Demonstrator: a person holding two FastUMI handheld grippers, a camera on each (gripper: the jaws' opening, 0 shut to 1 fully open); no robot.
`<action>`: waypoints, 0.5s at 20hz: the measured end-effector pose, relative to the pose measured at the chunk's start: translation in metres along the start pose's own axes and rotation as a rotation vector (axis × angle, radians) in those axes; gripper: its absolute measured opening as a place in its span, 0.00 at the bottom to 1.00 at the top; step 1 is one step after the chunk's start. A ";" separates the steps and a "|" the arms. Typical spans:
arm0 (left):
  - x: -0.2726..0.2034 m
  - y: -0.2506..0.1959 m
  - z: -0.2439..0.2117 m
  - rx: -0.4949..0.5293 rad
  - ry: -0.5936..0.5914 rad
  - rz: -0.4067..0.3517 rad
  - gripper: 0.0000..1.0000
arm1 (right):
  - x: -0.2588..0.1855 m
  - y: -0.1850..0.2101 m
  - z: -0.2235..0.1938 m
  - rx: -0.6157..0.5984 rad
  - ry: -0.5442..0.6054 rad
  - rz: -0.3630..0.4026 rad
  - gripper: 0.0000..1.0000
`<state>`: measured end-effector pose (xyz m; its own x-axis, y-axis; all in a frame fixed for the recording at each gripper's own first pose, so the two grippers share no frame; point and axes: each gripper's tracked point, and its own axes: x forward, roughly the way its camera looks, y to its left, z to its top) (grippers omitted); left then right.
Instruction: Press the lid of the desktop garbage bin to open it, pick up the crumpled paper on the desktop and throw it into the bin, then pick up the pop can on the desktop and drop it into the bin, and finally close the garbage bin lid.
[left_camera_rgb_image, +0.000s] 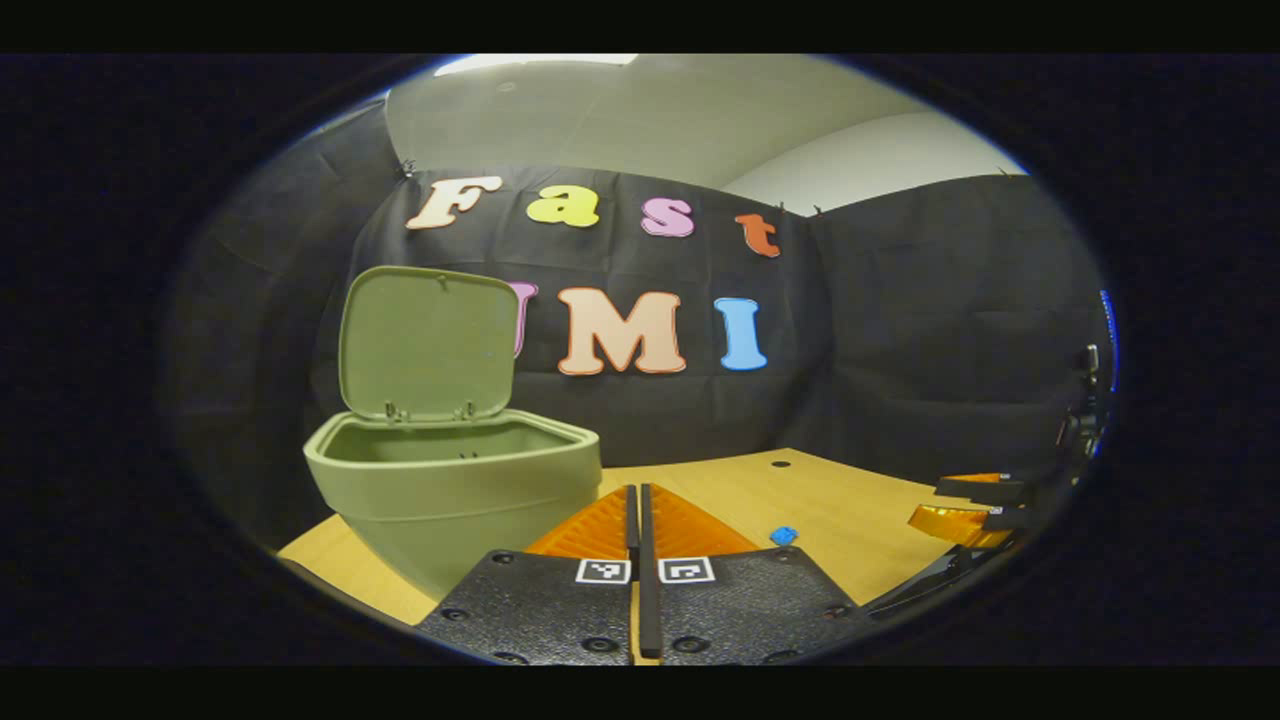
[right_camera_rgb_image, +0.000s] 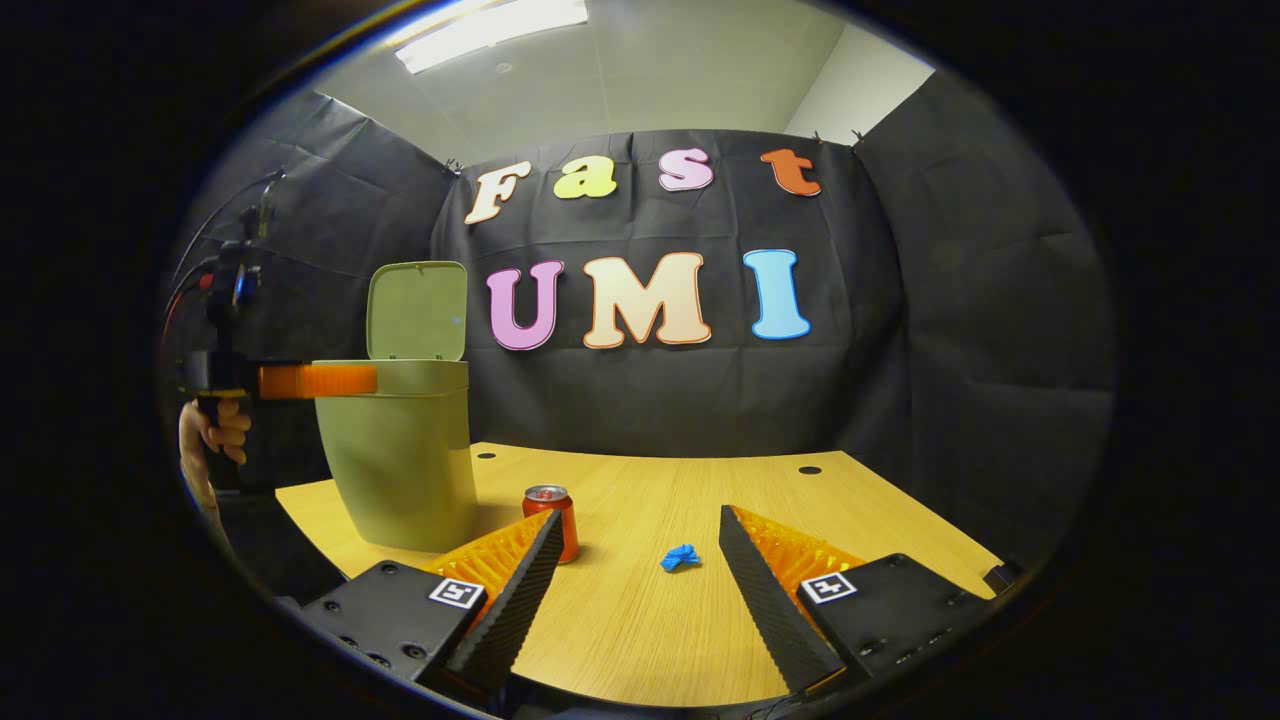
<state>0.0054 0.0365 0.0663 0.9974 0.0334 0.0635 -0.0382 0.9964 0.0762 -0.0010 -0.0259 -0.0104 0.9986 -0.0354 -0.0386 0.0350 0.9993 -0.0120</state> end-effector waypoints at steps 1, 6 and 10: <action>0.000 -0.004 -0.011 -0.001 0.013 -0.011 0.00 | 0.002 -0.001 -0.002 0.000 0.002 -0.002 0.99; 0.008 -0.008 -0.040 0.015 0.013 -0.011 0.00 | 0.010 -0.014 -0.010 -0.006 0.029 -0.036 0.98; 0.011 -0.018 -0.052 0.051 0.027 -0.029 0.48 | 0.018 -0.023 -0.013 -0.017 0.046 -0.055 0.98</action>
<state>0.0205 0.0234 0.0140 0.9994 0.0076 0.0340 -0.0119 0.9916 0.1284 0.0160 -0.0502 -0.0235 0.9923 -0.0912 -0.0832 0.0888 0.9955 -0.0321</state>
